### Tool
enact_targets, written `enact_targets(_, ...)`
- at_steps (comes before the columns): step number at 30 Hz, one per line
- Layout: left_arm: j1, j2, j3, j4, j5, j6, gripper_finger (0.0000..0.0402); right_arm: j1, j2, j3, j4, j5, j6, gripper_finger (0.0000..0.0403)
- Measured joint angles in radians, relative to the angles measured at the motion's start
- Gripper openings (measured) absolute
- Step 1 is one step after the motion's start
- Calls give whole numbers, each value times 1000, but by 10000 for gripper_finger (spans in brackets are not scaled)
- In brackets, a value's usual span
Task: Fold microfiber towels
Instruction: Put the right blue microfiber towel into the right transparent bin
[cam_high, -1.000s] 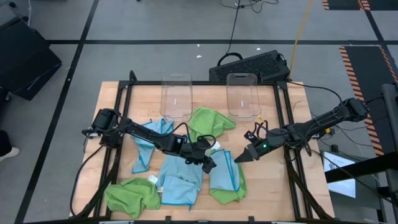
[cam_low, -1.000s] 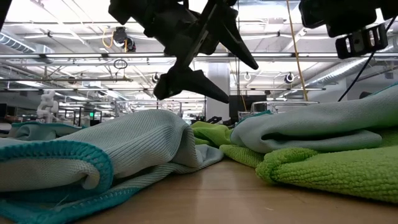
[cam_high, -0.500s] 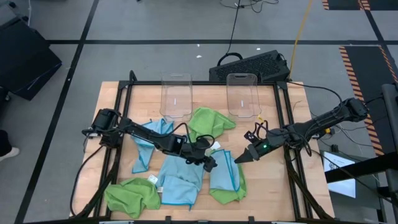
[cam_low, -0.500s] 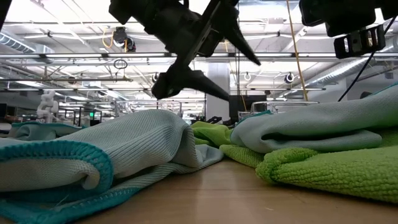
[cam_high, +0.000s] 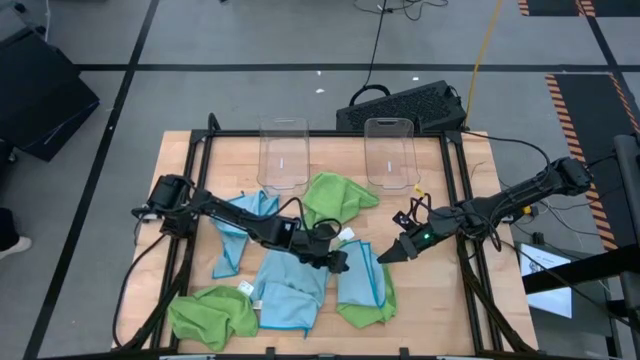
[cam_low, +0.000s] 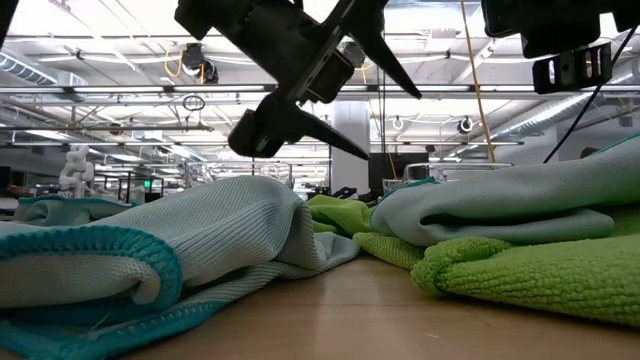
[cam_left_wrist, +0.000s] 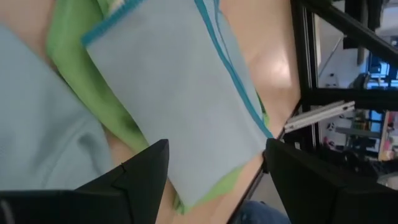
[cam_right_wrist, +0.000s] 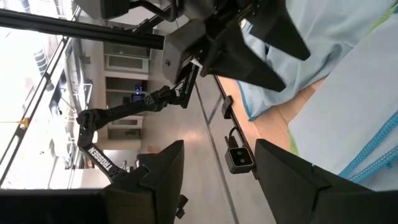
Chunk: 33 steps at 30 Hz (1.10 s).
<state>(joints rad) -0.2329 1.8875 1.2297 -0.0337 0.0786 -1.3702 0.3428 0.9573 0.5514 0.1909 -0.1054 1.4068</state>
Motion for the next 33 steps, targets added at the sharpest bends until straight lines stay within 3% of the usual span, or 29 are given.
enact_targets(7,-39,60,0,10,10,-57,274,0,0,0,5,-39,14,192)
enact_targets(15,-65,112,0,105,17,-91,321,0,0,0,8,-80,10,192)
enact_targets(25,-73,214,1,343,150,-108,339,0,0,0,14,-82,-5,192)
enact_targets(33,-100,223,0,271,102,-96,339,0,0,0,23,-118,-9,192)
